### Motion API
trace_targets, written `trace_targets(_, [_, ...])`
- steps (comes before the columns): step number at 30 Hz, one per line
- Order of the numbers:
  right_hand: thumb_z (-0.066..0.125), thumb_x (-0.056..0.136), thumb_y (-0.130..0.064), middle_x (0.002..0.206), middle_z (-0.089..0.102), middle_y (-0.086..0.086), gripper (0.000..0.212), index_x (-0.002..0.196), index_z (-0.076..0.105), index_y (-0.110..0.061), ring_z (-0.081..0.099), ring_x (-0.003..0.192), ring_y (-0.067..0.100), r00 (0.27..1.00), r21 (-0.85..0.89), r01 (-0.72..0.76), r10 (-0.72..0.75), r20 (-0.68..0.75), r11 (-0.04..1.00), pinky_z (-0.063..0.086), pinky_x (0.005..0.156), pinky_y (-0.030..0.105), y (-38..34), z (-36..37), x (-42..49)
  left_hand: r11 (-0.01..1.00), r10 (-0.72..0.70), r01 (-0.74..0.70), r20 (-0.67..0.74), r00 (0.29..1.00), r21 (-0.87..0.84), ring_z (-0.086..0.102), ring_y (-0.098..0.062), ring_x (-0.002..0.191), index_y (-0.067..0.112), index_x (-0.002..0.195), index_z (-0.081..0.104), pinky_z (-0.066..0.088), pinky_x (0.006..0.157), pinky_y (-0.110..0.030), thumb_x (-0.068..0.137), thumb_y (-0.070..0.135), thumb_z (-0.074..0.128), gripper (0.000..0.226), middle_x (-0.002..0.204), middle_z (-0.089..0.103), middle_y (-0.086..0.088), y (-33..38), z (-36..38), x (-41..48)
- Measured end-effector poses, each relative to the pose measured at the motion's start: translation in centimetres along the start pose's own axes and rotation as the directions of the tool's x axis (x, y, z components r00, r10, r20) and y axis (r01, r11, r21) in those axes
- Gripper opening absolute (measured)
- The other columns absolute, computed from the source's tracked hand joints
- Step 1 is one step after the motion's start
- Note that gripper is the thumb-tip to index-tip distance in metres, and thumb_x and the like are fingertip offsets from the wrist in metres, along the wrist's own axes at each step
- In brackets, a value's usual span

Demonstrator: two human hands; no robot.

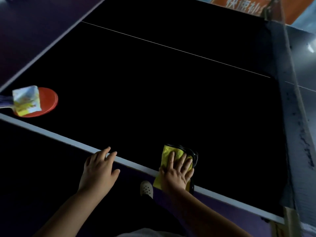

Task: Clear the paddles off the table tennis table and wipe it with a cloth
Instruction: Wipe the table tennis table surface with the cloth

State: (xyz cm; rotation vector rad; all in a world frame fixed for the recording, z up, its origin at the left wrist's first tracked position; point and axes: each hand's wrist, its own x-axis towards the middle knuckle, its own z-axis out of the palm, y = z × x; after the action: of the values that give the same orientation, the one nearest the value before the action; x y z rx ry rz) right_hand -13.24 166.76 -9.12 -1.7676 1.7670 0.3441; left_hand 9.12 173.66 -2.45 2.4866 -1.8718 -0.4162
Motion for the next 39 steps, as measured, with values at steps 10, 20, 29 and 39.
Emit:
trace_targets(10, [0.02,0.1,-0.056,0.135,-0.049,0.022,0.08,0.138,-0.038,-0.015,-0.049,0.121,0.042,0.958,-0.175,0.257,-0.227,0.176,0.95,-0.034,0.094,0.055,-11.4,1.1,3.8,0.969,-0.24,0.236,-0.047,0.97,-0.075,0.041,-0.03,0.13,0.013,0.133,0.052,0.032,0.106,-0.047,0.079,0.031,0.071,0.06,0.143,0.044,-0.009,-6.0,-2.9,1.6])
trace_targets(20, [0.022,0.099,-0.058,0.141,-0.035,0.031,0.083,0.141,-0.027,-0.005,-0.039,0.129,0.046,0.902,-0.396,0.427,-0.415,0.123,0.813,-0.035,0.09,0.058,-22.7,3.8,5.3,0.924,-0.368,0.358,-0.06,0.928,-0.131,0.042,-0.028,0.13,0.013,0.132,0.053,0.032,0.105,-0.046,0.078,0.031,0.072,0.06,0.143,0.044,-0.008,-16.3,-4.8,2.1])
trace_targets(29, [0.027,0.1,-0.055,0.136,-0.044,0.022,0.083,0.137,-0.032,-0.01,-0.046,0.125,0.039,0.922,-0.371,0.387,-0.365,0.131,0.844,-0.038,0.089,0.056,-38.9,8.5,6.1,0.963,-0.263,0.256,-0.084,0.961,-0.085,0.058,-0.036,0.111,0.008,0.113,0.065,0.047,0.087,-0.052,0.06,0.025,0.086,0.06,0.125,0.059,-0.015,-32.2,-7.4,7.9])
trace_targets(39, [0.032,0.088,-0.054,0.155,0.02,0.025,0.075,0.153,0.022,-0.018,0.008,0.144,0.044,0.965,-0.256,0.228,-0.254,-0.072,0.939,0.009,0.111,0.06,-46.8,12.6,6.2,1.0,-0.012,0.012,0.001,1.0,-0.025,0.054,-0.037,0.115,0.007,0.117,0.063,0.042,0.093,-0.053,0.065,0.023,0.083,0.058,0.128,0.057,-0.015,-42.4,-9.2,14.7])
